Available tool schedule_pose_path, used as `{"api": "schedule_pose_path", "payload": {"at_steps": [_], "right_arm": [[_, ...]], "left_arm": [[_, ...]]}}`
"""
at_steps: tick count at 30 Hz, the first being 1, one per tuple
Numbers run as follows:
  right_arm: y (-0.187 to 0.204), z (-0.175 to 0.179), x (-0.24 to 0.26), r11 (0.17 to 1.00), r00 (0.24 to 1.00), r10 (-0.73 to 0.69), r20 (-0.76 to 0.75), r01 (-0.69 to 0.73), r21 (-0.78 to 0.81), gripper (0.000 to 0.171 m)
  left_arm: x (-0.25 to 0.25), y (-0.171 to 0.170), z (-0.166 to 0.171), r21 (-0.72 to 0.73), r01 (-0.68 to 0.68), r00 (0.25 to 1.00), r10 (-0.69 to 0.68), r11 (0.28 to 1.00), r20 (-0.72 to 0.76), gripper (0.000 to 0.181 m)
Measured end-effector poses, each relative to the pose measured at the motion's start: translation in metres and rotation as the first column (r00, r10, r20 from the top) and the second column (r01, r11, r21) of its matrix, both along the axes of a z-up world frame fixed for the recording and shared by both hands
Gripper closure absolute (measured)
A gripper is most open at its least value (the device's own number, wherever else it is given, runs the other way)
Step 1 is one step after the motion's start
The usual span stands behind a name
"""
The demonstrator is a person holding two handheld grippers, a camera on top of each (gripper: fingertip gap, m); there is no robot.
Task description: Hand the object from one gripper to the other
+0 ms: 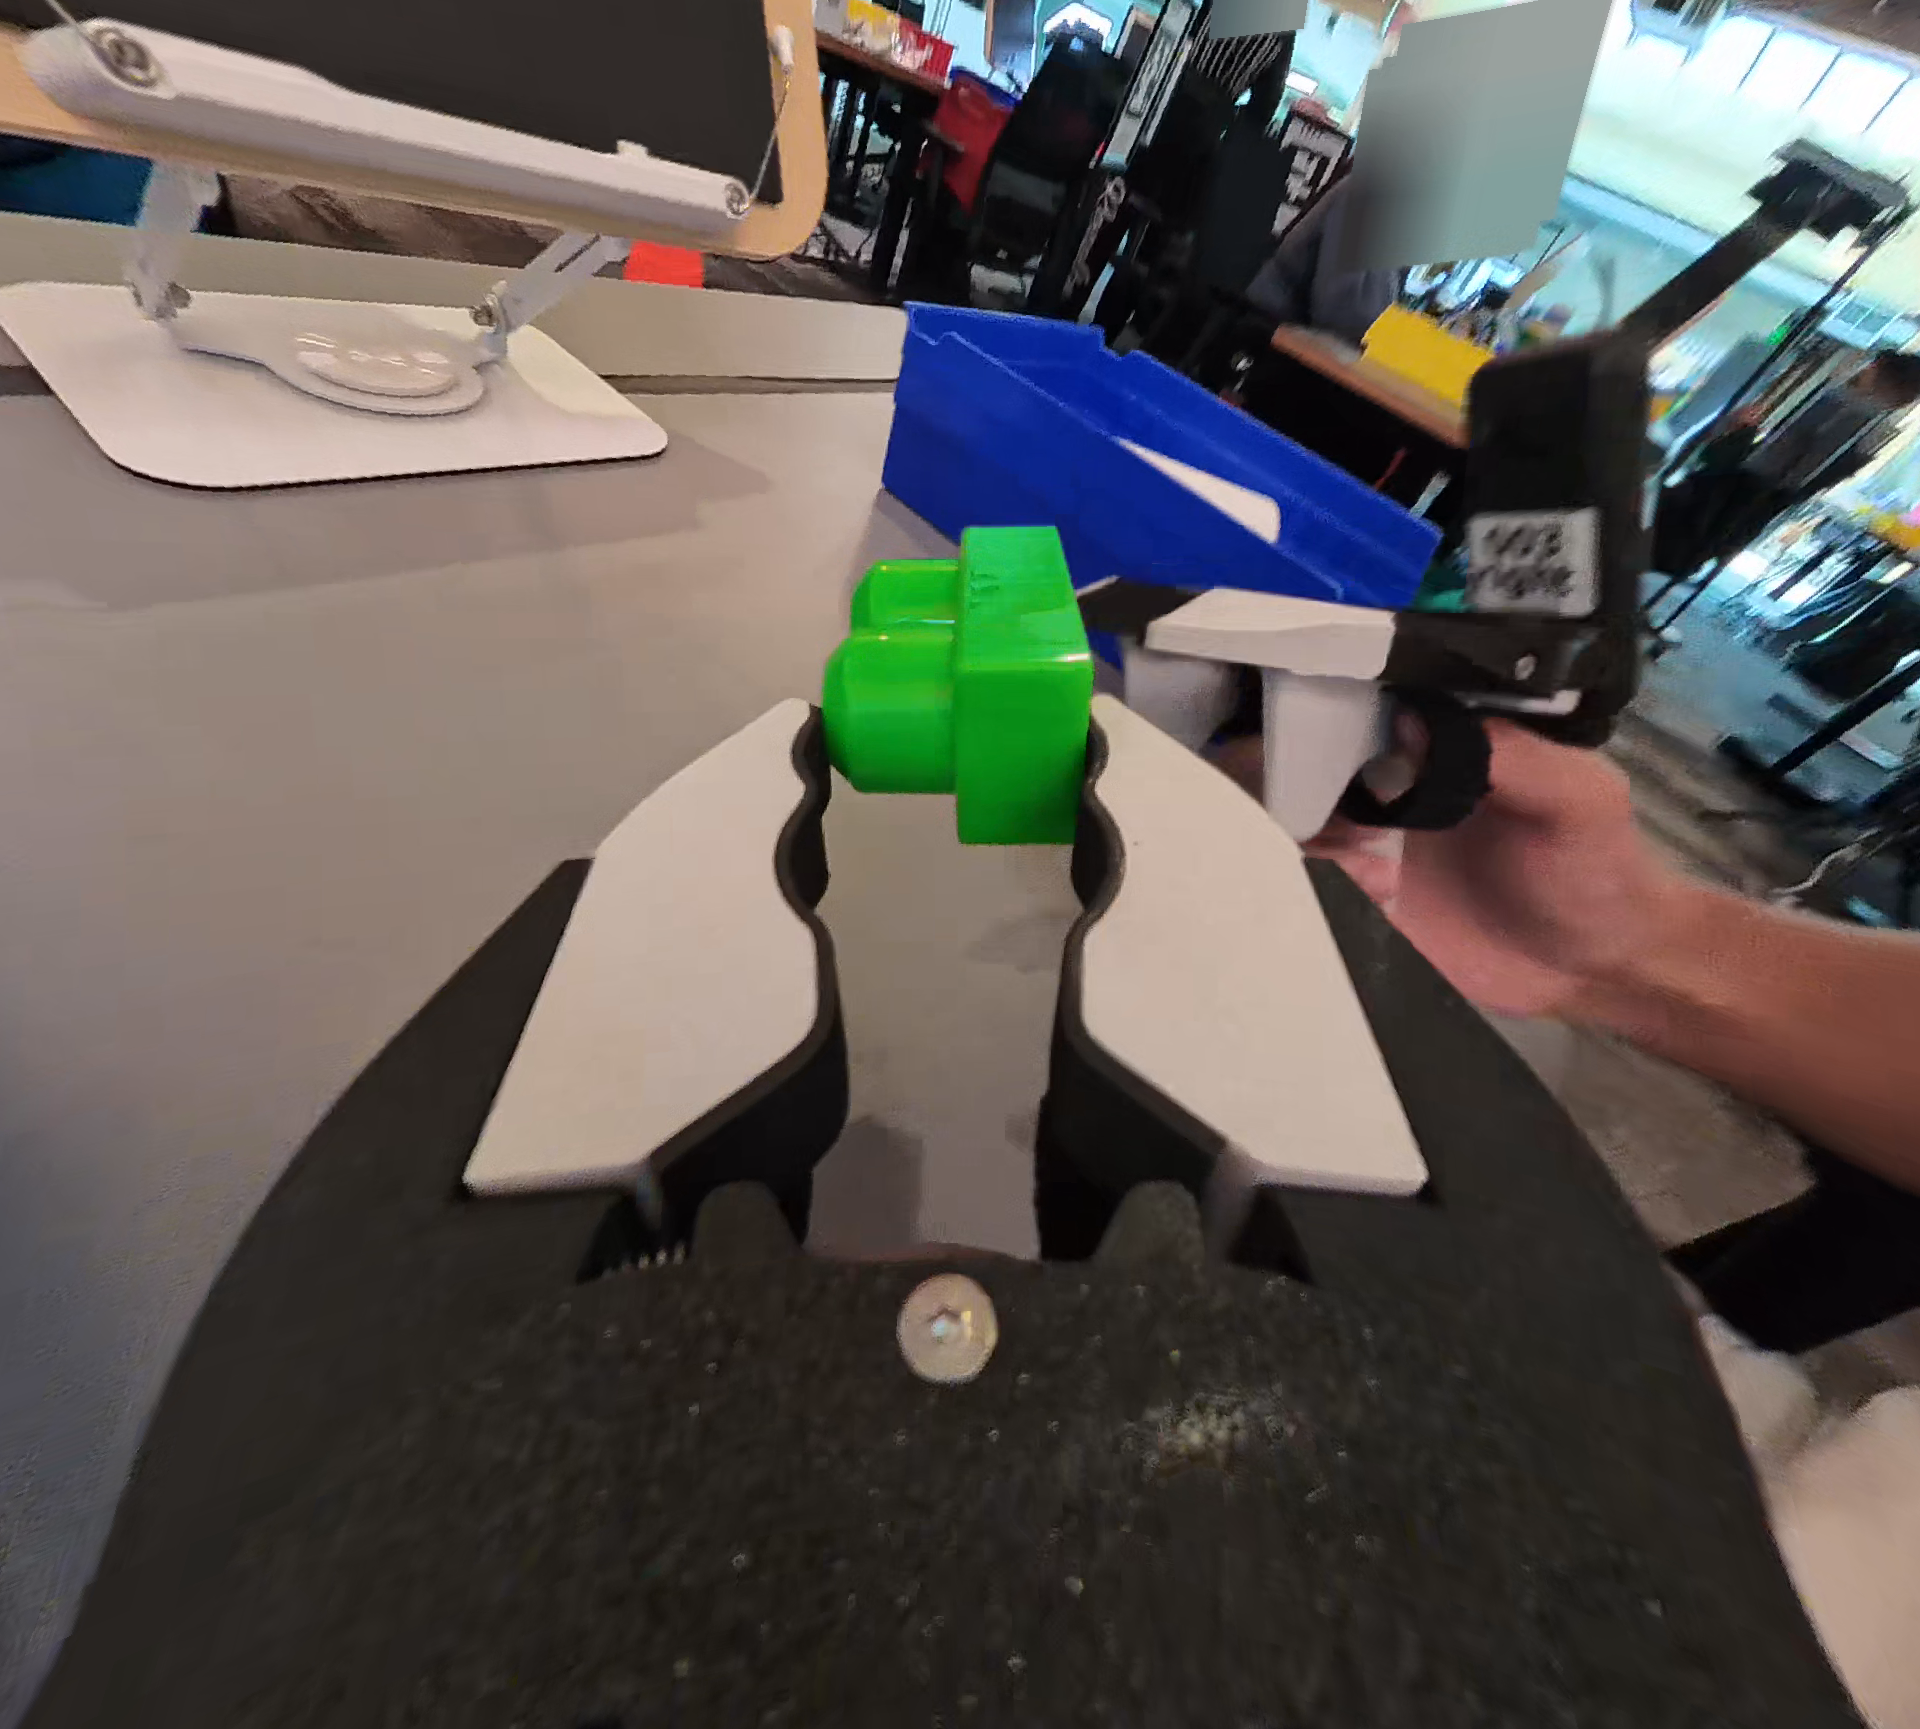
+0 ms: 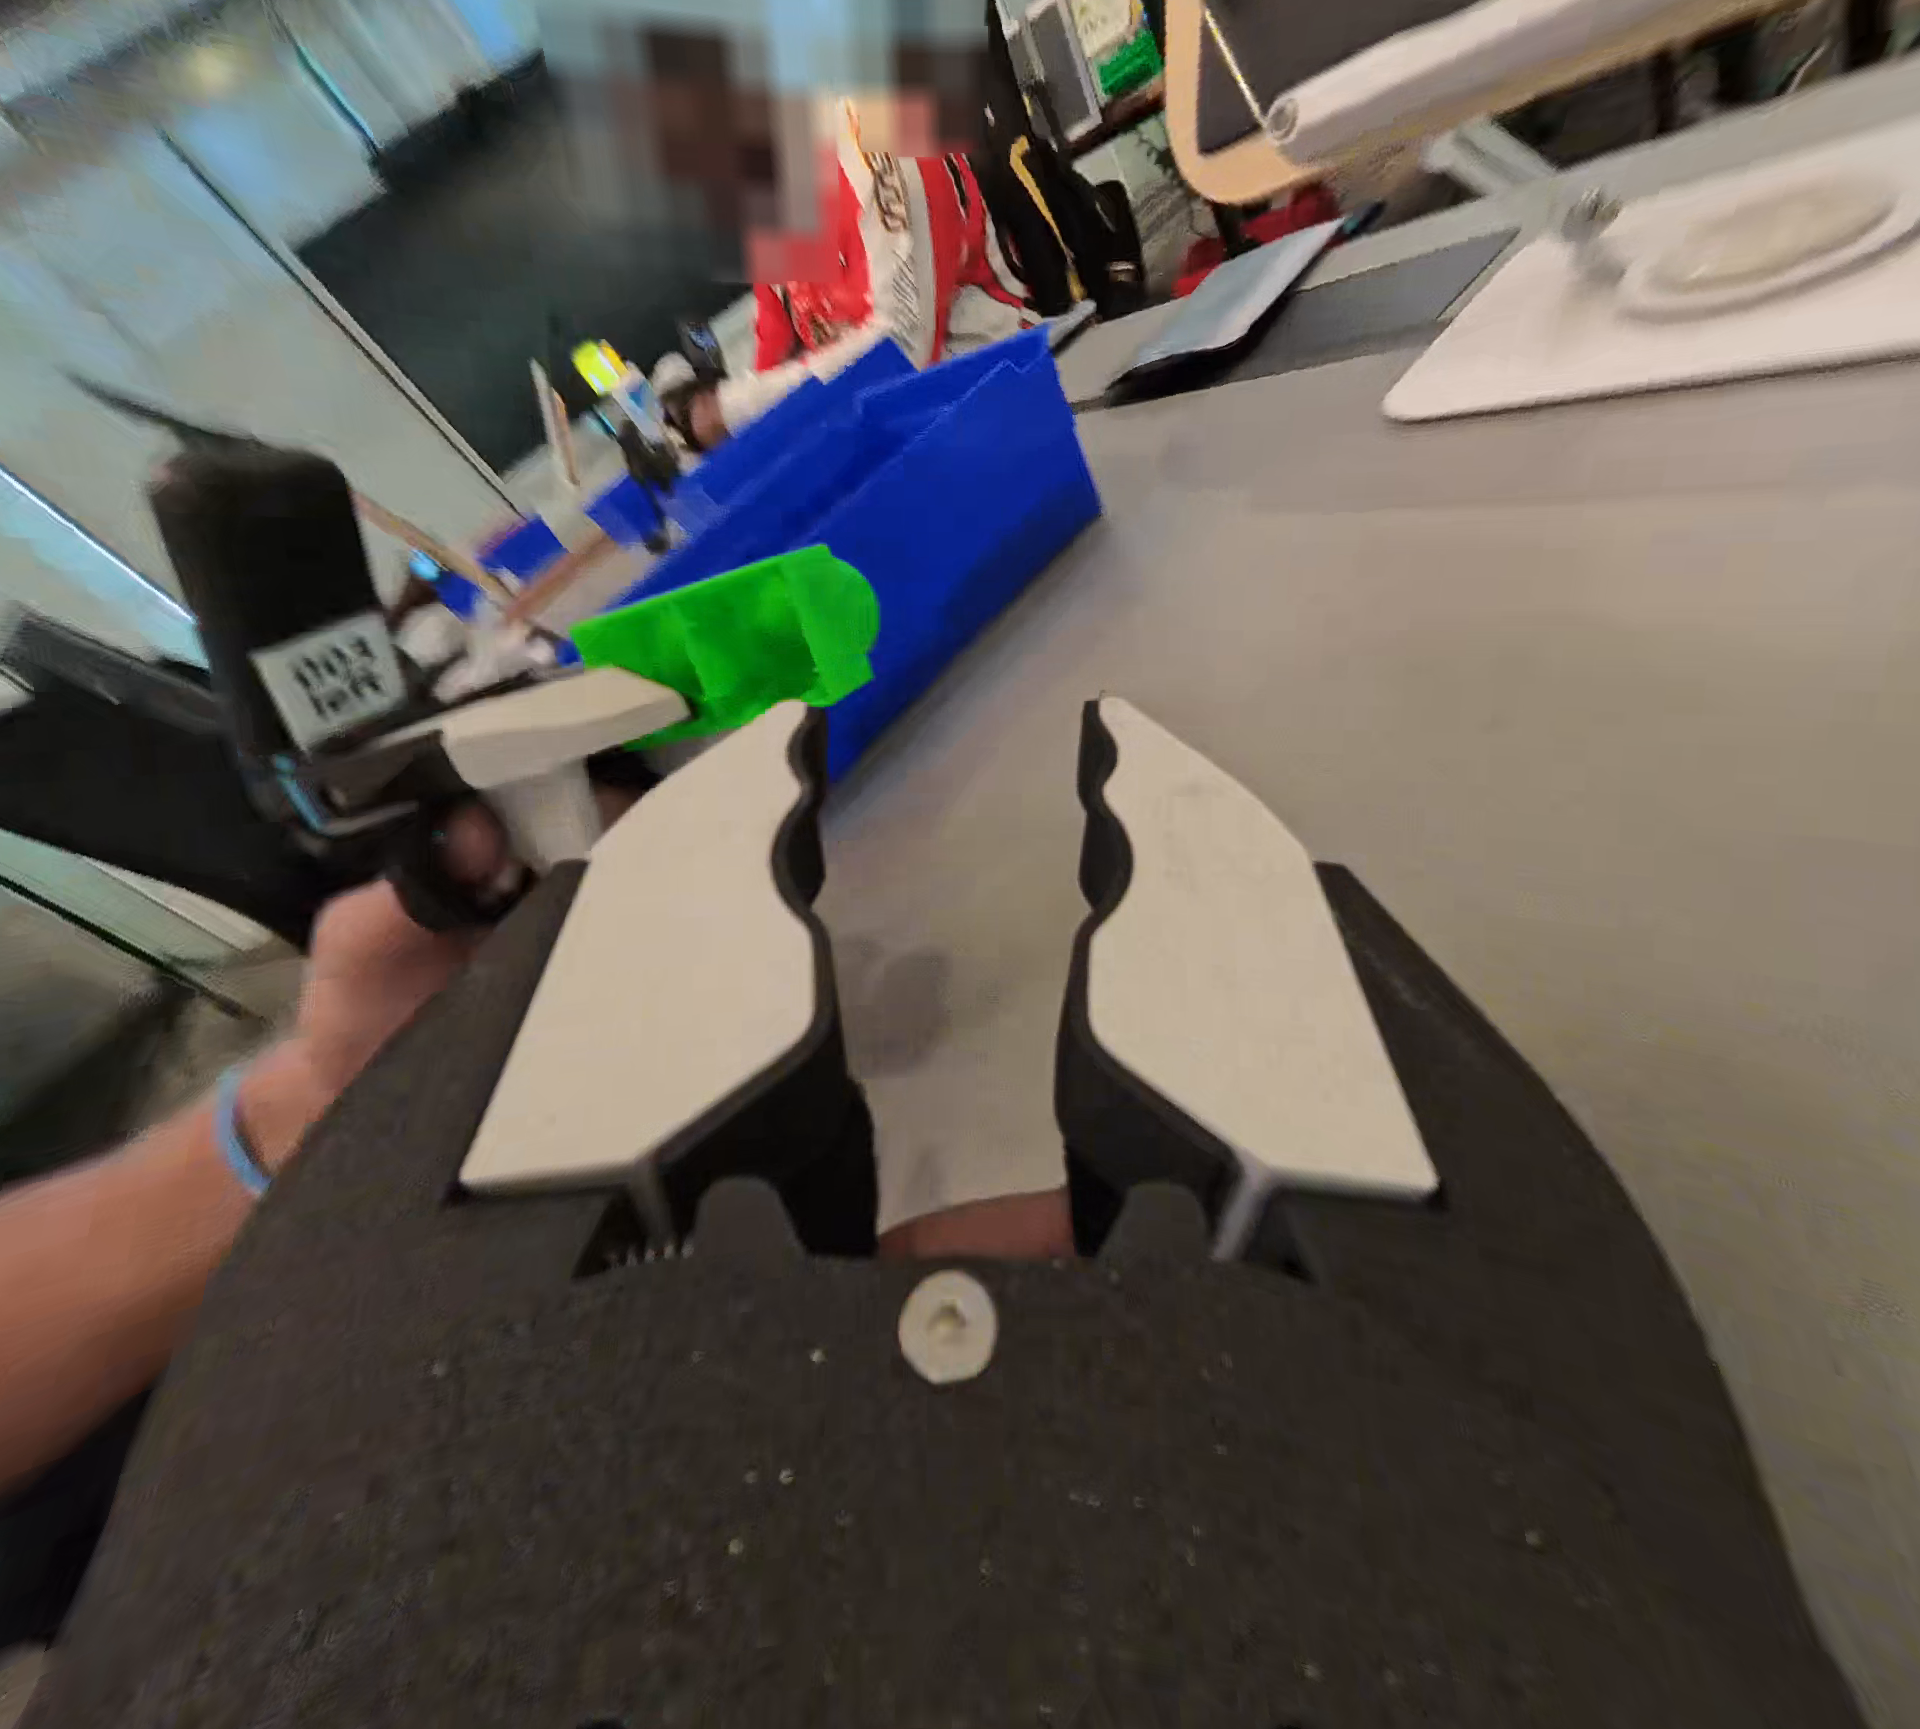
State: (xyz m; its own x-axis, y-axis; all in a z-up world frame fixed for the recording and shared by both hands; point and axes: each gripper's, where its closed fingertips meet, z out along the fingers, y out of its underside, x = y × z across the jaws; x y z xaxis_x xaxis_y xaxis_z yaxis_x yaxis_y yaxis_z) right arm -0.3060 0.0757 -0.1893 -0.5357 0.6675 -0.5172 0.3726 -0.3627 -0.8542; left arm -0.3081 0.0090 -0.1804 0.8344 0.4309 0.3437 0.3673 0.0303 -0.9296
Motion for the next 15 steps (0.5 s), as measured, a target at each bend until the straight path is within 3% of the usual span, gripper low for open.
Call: {"api": "schedule_pose_path", "payload": {"at_steps": [2,7,12,15], "right_arm": [[-0.009,-0.005,0.003,0.999,1.000,-0.002,0.027,0.003,-0.032,0.125],[-0.021,-0.001,0.008,0.996,0.998,-0.051,-0.048,0.054,0.068,0.132],[-0.013,-0.007,0.005,0.987,0.995,-0.078,-0.063,0.086,0.137,0.155],[-0.011,-0.010,0.006,0.981,0.996,-0.062,-0.067,0.073,0.178,0.159]], "left_arm": [[0.003,0.004,0.000,0.024,0.009,1.000,-0.010,1.000,0.029,0.138],[0.016,0.022,-0.009,-0.036,0.064,0.998,-0.064,0.997,0.008,0.138],[0.036,0.041,-0.015,-0.119,0.133,0.989,-0.140,0.984,-0.053,0.137],[0.037,0.043,-0.018,-0.174,0.113,0.985,-0.133,0.978,-0.108,0.137]]}}
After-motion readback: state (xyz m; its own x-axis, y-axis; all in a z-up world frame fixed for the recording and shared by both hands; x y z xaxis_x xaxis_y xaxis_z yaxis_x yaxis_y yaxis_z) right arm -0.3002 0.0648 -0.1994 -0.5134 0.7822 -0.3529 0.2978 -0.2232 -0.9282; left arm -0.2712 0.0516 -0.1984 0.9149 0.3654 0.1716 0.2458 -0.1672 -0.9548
